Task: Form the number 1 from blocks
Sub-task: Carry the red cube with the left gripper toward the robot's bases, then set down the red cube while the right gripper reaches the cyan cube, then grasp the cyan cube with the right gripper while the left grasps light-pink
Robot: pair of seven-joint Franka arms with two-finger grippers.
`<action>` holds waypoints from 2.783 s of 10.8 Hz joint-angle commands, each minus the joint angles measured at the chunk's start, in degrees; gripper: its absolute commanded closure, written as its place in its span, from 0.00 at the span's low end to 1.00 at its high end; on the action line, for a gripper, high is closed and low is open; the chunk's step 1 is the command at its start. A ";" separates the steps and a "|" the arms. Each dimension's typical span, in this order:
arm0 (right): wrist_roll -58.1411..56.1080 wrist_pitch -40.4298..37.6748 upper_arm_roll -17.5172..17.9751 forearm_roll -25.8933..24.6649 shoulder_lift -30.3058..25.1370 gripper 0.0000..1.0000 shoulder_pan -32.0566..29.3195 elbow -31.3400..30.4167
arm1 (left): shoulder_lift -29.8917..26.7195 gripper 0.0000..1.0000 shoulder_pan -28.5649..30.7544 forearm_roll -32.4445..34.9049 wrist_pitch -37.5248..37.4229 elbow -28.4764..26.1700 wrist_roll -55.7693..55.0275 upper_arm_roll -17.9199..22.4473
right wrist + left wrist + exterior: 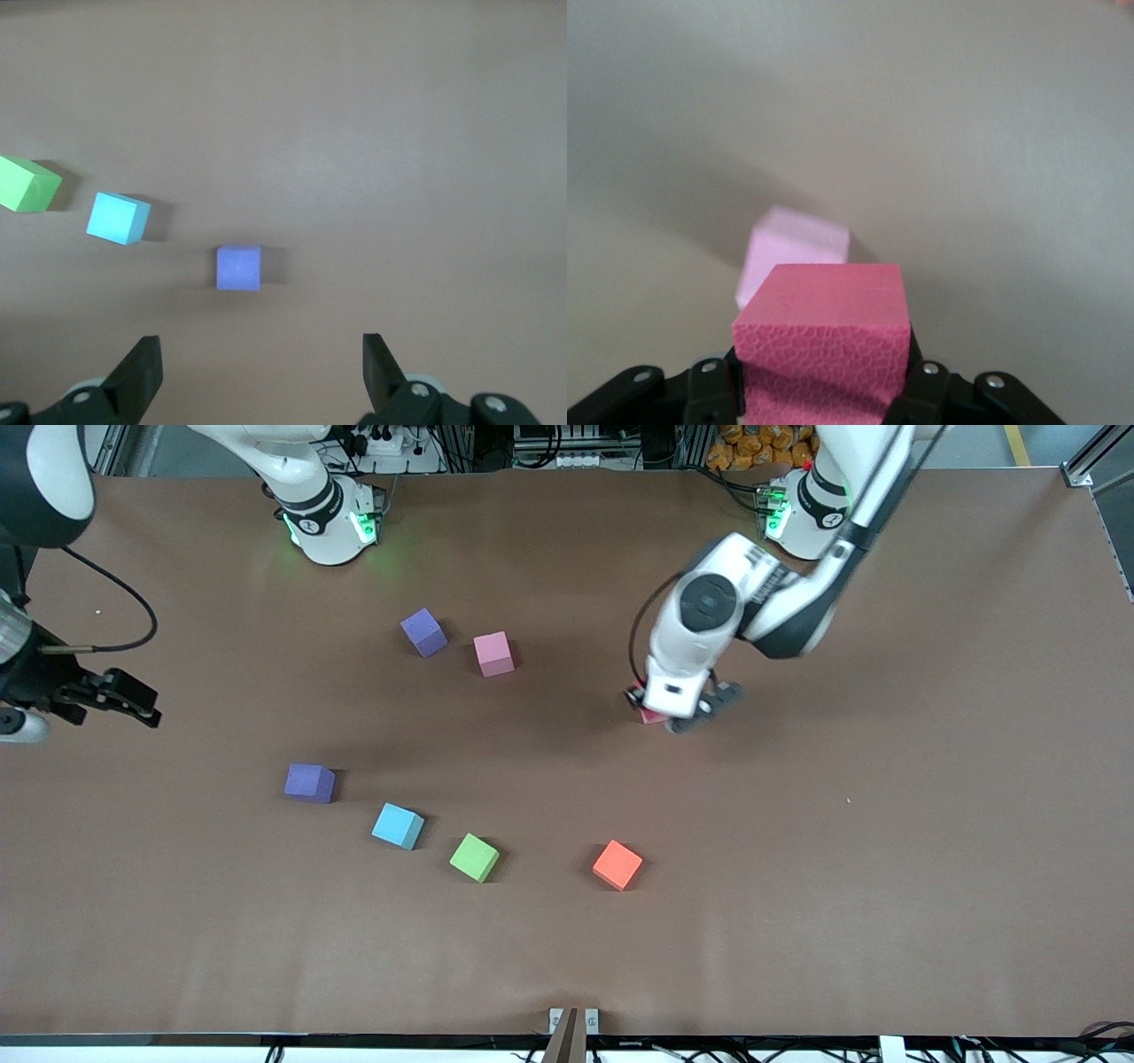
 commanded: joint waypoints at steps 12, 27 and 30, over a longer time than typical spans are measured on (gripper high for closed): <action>10.21 9.13 -0.26 0.77 8.59 0.00 4.67 0.02 | 7.78 1.00 -30.74 10.23 12.17 -3.40 -13.66 -4.44; 33.97 32.06 -3.16 0.59 33.19 0.00 19.43 1.95 | 5.53 0.00 -28.49 15.42 6.56 -2.51 -15.52 -3.91; 33.97 32.77 -3.34 0.86 34.34 0.00 20.31 1.87 | 5.07 0.00 -16.81 17.08 6.20 -3.03 -14.73 -3.65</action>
